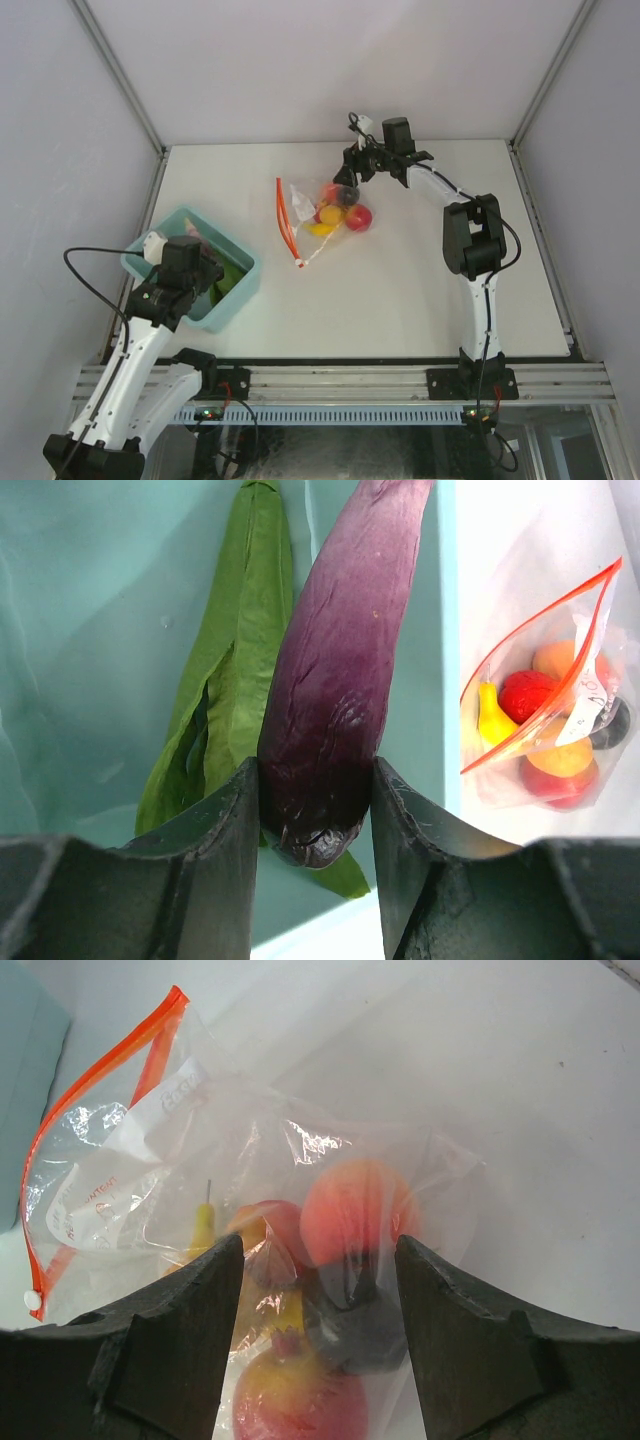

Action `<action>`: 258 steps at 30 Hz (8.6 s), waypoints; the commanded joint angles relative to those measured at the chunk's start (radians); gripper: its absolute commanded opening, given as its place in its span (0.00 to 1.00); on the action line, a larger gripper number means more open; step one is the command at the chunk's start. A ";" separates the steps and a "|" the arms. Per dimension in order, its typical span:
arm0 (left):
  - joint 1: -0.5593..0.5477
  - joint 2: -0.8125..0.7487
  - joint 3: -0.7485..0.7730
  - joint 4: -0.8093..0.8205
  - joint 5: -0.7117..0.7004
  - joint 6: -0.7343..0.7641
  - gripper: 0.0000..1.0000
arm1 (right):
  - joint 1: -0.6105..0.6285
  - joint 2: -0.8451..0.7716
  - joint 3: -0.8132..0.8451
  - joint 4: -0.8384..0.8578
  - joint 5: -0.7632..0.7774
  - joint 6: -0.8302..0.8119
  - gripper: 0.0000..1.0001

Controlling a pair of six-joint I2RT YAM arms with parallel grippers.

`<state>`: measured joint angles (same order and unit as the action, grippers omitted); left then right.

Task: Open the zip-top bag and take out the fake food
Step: Place the fake vegetable in the bin, then pick up the fake fruit from the zipper food storage bag.

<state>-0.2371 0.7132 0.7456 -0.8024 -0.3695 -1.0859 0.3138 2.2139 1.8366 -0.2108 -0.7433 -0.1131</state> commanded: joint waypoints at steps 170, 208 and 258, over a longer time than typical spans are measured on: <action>-0.049 1.209 0.451 1.020 0.891 0.600 0.39 | 0.048 0.143 0.237 -0.731 -0.027 -1.031 0.00; -0.141 1.295 0.630 0.864 0.821 0.672 0.39 | 0.037 0.156 0.266 -0.757 -0.056 -1.024 0.00; -0.177 1.067 0.419 0.832 0.835 0.824 0.41 | 0.028 0.098 0.185 -0.655 -0.094 -0.948 0.31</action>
<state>-0.4076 1.8275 1.2053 0.0204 0.5926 -0.2920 0.3473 2.3619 2.0289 -0.8742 -0.8291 -1.0779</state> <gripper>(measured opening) 0.447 0.309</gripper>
